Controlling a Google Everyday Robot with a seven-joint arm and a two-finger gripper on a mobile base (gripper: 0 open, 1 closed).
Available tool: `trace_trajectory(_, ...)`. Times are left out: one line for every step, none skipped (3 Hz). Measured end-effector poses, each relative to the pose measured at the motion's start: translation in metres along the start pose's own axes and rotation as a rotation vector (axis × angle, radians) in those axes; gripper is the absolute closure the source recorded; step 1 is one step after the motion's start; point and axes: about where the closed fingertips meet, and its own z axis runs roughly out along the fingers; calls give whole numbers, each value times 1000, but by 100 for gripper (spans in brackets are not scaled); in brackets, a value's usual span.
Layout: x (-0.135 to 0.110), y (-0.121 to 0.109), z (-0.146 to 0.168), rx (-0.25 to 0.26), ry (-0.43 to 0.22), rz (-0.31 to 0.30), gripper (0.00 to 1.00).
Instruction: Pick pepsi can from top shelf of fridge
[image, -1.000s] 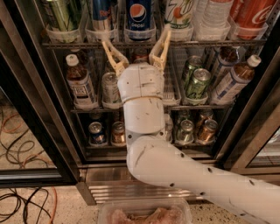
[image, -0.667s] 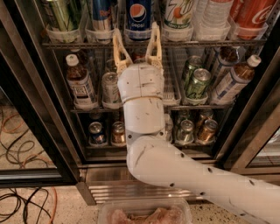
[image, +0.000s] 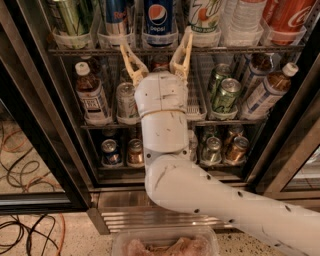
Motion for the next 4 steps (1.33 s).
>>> trace_trajectory(0,0,1,-1,-2,-2,34)
trace_trajectory(1,1,7,-4,-8,-8,31)
trace_trajectory(7,12,21,-26,-9,-4,26)
trace_trajectory(8,14,29,-24,-19,-6,27)
